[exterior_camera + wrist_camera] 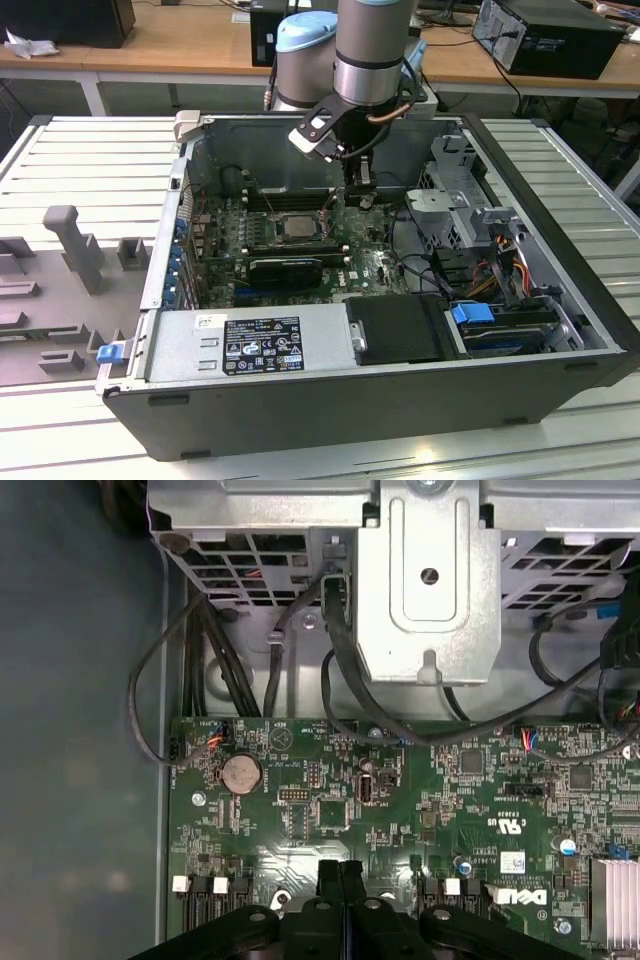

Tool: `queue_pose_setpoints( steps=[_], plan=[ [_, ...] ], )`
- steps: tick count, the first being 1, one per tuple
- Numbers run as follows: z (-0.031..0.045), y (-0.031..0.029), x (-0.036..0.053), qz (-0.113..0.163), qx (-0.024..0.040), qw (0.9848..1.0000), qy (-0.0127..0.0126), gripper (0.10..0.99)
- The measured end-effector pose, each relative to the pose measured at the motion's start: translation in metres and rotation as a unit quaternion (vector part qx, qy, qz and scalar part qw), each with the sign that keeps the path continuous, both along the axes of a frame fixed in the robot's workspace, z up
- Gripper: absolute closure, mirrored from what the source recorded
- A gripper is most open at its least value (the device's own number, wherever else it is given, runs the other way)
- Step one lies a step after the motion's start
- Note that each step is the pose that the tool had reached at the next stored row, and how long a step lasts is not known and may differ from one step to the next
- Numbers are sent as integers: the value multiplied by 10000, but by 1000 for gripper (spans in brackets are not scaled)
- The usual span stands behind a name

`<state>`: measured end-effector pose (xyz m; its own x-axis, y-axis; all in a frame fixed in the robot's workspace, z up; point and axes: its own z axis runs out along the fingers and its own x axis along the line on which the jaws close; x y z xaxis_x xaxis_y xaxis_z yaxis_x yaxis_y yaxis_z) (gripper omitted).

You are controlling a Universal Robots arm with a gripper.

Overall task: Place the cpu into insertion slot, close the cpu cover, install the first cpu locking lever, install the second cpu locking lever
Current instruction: 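Close the cpu cover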

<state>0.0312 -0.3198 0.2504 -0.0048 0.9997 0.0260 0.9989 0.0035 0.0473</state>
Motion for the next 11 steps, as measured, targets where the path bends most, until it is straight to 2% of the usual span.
queue_pose_setpoints(
  steps=[11],
  plan=[
    [0, 0, -85, 0, 0, 10000, 0, 980]
  ],
)
